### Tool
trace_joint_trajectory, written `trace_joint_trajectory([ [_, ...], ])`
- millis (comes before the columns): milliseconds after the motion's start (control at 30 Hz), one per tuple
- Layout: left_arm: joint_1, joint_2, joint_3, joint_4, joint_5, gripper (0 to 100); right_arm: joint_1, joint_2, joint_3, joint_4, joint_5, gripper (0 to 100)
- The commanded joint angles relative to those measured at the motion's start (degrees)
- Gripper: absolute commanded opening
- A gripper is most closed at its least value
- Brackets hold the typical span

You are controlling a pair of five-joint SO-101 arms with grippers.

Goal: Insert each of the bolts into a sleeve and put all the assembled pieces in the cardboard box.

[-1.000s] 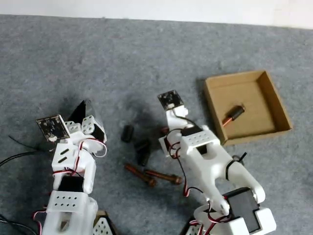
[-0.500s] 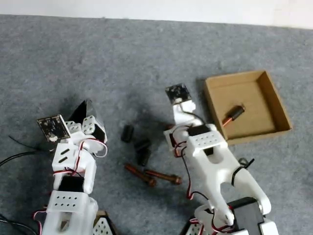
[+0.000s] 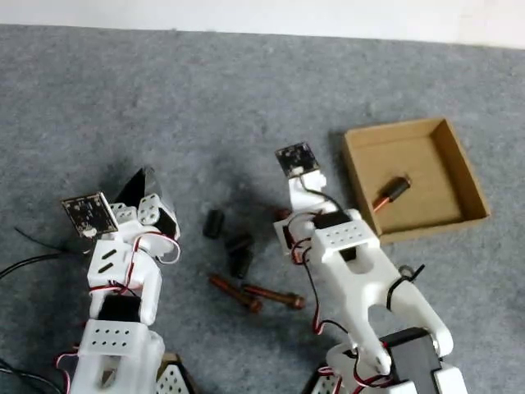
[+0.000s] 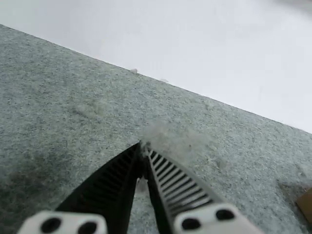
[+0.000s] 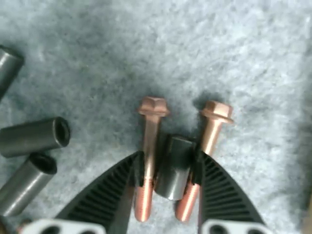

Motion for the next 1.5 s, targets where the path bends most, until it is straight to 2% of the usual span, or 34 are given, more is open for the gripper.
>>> trace_joint_trajectory([
  [0, 0.75, -0.84, -0.22, -0.97, -0.26, 1, 0.66, 4.0, -0.13, 0.13, -0.53, 15.6],
  [300, 0.75, -0.84, -0.22, -0.97, -0.26, 1, 4.44, 6.55, -0.22, 0.13, -2.11, 15.6],
  [767, 0.75, -0.84, -0.22, -0.97, -0.26, 1, 4.62, 6.29, -0.22, 0.4, -2.64, 15.6],
  [1067, 0.75, -0.84, -0.13, -0.97, -0.26, 1, 4.62, -4.44, 0.66, 0.4, -2.9, 15.6],
  [1467, 0.75, -0.84, -0.13, -0.97, -0.26, 1, 7.16, -4.97, 2.95, 0.13, -2.99, 15.6],
])
